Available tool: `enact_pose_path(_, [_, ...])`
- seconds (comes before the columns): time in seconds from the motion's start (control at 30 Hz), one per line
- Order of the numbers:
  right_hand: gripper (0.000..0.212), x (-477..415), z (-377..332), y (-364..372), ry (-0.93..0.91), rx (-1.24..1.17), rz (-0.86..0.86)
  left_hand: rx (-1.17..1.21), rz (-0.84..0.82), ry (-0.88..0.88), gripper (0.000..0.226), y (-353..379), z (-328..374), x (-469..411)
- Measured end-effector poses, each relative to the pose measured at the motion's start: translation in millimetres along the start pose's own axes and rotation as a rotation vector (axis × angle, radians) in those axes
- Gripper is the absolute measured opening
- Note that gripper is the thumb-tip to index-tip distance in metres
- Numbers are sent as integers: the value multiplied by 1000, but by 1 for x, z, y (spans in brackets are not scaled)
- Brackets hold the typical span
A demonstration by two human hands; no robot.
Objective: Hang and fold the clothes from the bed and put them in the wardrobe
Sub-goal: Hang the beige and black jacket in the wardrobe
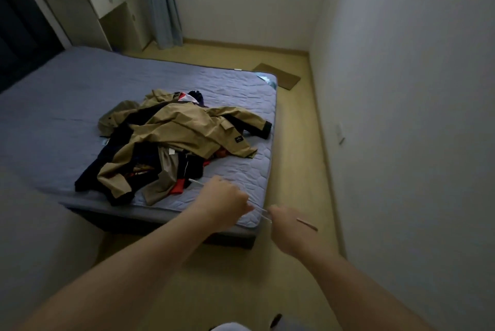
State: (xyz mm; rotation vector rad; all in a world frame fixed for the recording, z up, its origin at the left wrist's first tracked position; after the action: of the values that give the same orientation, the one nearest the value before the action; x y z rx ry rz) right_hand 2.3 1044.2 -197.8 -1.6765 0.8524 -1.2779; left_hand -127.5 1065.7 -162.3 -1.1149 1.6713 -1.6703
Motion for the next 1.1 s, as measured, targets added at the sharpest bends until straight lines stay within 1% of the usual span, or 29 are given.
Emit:
enact_pose_path(0.1, [22,-42,46,-18,3,96,73,86,-139,-52,44,20,-16,-77])
enact_pose_path(0.2, [21,-97,97,-34,25,147,113,77,-317,-94,38,37,-32,-154])
enact_pose_path(0.23, [23,-119,114,-41,26,160,129,86,-376,-105,40,44,-38,-180])
enact_pose_path(0.33, [29,-181,162,-67,18,203,156,202,-478,-176,72,54,-57,-253])
enact_pose_path(0.37, [34,-199,176,-76,12,230,172,202,-503,-157,72,55,-60,-275])
enact_pose_path(0.4, [43,-215,188,-84,-2,254,185,151,-517,-87,61,54,-60,-296])
enact_pose_path(0.43, [56,-231,199,-89,-33,266,194,110,-554,-13,48,53,-59,-315])
enact_pose_path(0.47, [72,-248,207,-94,-76,283,188,129,-574,14,51,50,-61,-333])
enact_pose_path(0.5, [82,-266,214,-99,-124,307,178,168,-595,3,60,47,-66,-351])
enact_pose_path(0.57, [86,-300,222,-115,-217,319,203,338,-600,-163,77,44,-86,-380])
enact_pose_path(0.6, [85,-318,224,-124,-256,306,244,422,-578,-276,72,40,-99,-392])
enact_pose_path(0.63, [80,-335,226,-135,-284,270,279,515,-564,-363,54,43,-112,-402])
enact_pose_path(0.67, [72,-353,229,-145,-306,225,283,669,-538,-479,54,48,-126,-410])
enact_pose_path(0.7, [59,-373,231,-154,-321,191,255,843,-492,-596,69,55,-141,-419])
enact_pose_path(0.73, [46,-395,234,-163,-319,161,220,1006,-439,-670,70,64,-157,-429])
enact_pose_path(0.77, [36,-420,237,-173,-297,135,188,1120,-381,-699,64,72,-172,-441])
enact_pose_path(0.8, [30,-446,241,-182,-254,116,162,1222,-336,-718,56,81,-185,-454])
enact_pose_path(0.83, [29,-473,245,-192,-196,95,162,1298,-305,-726,47,92,-201,-468])
enact_pose_path(0.87, [33,-501,251,-202,-130,64,195,1362,-283,-714,37,102,-216,-482])
enact_pose_path(0.9, [41,-529,256,-213,-64,26,224,1410,-272,-681,29,110,-231,-499])
enact_pose_path(0.93, [56,-558,259,-221,-15,-15,229,1446,-280,-641,22,120,-245,-518])
enact_pose_path(0.97, [74,-589,261,-226,12,-45,198,1466,-306,-607,18,130,-259,-537])
enact_pose_path(1.0, [89,-620,260,-229,1,-40,152,1473,-333,-581,16,139,-273,-554])
enact_pose_path(1.03, [96,-653,257,-231,-45,0,111,1471,-357,-559,16,149,-288,-572])
enact_pose_path(1.07, [94,-686,252,-231,-112,45,63,1471,-378,-546,17,158,-304,-591])
enact_pose_path(1.1, [85,-715,247,-229,-176,73,-3,1468,-398,-537,20,166,-318,-606])
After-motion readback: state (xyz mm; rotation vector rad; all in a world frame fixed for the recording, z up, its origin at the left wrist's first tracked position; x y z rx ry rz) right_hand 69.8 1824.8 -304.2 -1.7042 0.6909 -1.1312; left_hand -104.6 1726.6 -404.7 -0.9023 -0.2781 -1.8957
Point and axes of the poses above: each hand's wrist, its own x-axis away from the middle knuckle, its own y-axis out of the palm, z = x × y, the point moved 7 cm from there along -x, towards the middle knuckle, and after that the axes turned 2 degrees about x, right-handed, at the moved point
